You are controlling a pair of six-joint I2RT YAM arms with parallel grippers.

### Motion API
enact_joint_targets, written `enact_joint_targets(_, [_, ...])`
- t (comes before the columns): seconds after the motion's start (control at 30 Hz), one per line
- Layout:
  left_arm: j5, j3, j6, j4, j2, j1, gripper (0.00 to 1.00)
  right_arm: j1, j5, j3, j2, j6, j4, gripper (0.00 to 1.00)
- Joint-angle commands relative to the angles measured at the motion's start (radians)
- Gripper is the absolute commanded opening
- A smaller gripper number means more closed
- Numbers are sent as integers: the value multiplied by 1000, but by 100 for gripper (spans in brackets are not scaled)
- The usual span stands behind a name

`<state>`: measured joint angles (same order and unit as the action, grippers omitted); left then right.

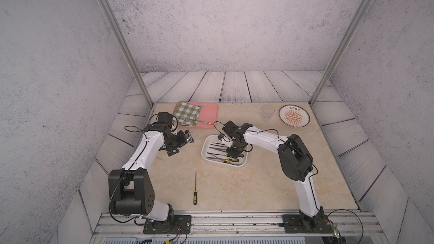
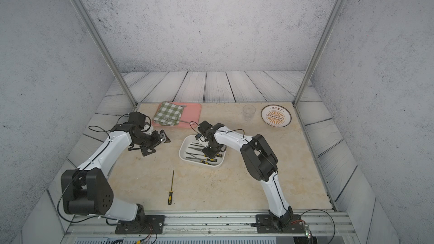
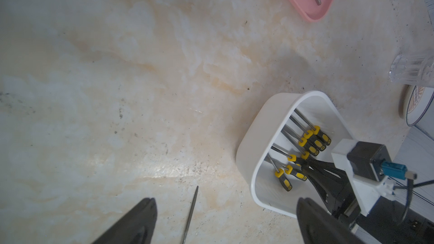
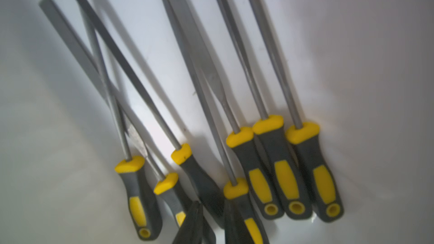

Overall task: Put the file tool into the storage box
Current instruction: Adjust the file tool in the storage box.

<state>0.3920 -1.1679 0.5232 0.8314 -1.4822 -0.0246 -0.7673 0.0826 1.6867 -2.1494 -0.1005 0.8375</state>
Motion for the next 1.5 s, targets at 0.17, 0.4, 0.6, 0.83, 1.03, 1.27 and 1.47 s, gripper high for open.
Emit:
enact_joint_targets(0.17, [-18, -34, -11, 29, -13, -4, 98, -1, 11, 18, 8, 43, -12, 25])
enact_joint_targets(0.4, [-12, -17, -9, 28, -2, -5, 98, -1, 57, -33, 39, 79, -20, 25])
enact_joint_targets(0.6, [-12, 17, -3, 18, 35, -6, 98, -2, 27, -93, 105, 104, -41, 28])
enact_joint_targets(0.83, [-7, 42, 5, 10, 48, -7, 98, -3, -5, -36, 98, 99, -38, 40])
enact_joint_targets(1.03, [-13, 53, 6, 8, 59, -8, 98, -3, 23, 30, 24, 87, -28, 42])
enact_joint_targets(1.27, [-15, 26, -3, 19, 36, -8, 98, -9, 109, 42, -23, 84, -45, 41])
enact_joint_targets(1.47, [-12, -5, -12, 26, 11, -8, 98, -19, 145, 53, -52, 81, -43, 41])
